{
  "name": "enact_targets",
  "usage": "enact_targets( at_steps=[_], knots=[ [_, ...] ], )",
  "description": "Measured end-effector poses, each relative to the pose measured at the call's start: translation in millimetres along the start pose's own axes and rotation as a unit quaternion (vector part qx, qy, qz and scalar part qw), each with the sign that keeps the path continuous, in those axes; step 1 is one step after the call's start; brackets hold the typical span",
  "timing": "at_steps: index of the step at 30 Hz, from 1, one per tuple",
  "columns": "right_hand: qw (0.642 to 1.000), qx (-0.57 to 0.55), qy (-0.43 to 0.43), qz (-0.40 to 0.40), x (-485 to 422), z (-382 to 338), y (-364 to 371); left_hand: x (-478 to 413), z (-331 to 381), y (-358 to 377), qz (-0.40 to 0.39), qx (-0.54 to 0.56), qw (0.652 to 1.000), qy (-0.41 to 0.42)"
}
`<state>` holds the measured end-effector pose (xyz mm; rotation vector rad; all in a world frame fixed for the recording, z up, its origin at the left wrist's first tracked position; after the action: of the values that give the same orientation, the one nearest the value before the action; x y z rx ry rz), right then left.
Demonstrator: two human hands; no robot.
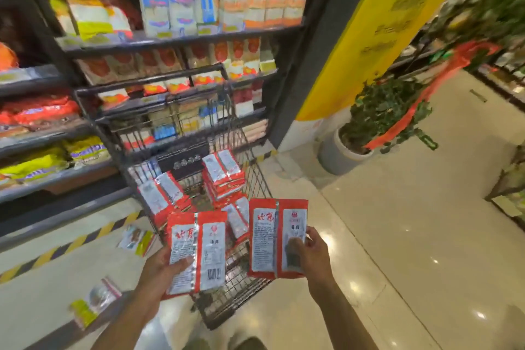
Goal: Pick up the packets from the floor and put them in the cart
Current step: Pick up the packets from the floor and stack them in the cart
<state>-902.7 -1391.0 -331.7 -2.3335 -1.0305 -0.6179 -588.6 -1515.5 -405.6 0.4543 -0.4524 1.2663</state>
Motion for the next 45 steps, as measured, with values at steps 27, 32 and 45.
enact_targets(
  at_steps=[27,32,45],
  knots=[
    [0.923,0.340,-0.149,-0.098,-349.7,97.8,192.2,-220.3,-181.4,16.9,0.320,-0.176,0.923,-0.123],
    [0.890,0.376,-0.252,-0.063,-341.2,98.4,190.0,-209.7,-159.9,49.1,0.312,-0.407,0.858,0.028],
    [0.718,0.605,-0.300,-0.169,-330.0,158.8,192.3,-229.5,-206.6,61.5,0.142,-0.553,0.821,0.021]
  ],
)
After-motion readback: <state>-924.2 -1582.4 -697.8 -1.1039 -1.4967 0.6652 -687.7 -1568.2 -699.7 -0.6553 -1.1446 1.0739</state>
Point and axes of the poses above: each hand's wrist, its own x-axis away from the middle knuckle, its own y-axis out of the palm, z = x × y, the point moved 6 cm from there along -x, towards the middle knuckle, and after that the axes turned 6 degrees about y, right-handed, at the moved point
